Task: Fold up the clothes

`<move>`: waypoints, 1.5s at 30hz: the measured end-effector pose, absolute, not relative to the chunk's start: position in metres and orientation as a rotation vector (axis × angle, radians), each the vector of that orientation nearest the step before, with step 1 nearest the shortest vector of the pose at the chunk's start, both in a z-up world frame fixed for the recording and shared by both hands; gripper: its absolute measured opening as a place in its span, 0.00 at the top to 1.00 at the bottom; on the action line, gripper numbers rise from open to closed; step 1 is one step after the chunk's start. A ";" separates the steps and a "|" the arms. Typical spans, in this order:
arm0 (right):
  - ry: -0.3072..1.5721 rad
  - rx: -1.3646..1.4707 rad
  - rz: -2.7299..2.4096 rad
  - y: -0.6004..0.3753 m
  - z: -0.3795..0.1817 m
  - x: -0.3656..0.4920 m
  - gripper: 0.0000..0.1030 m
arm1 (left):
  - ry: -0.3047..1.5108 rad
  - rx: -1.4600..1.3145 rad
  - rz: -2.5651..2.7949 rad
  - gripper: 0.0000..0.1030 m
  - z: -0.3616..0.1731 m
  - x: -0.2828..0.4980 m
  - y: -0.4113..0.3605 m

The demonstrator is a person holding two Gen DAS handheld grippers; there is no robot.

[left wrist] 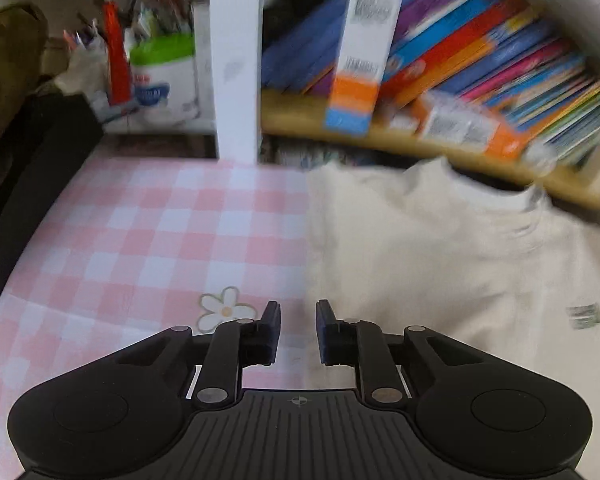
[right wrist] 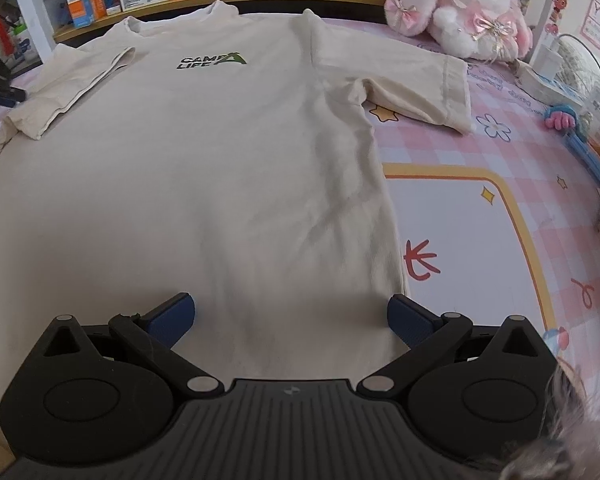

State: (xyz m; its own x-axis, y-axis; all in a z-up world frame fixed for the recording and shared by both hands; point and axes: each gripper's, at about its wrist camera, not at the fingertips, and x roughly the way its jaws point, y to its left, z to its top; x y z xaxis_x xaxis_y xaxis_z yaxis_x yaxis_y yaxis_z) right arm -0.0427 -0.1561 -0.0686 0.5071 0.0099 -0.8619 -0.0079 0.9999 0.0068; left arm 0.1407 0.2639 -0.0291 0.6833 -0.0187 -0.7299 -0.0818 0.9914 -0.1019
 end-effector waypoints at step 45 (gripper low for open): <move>0.999 0.030 -0.043 -0.141 -0.072 -0.038 0.00 | 0.797 -0.114 0.061 0.53 -0.001 0.127 0.336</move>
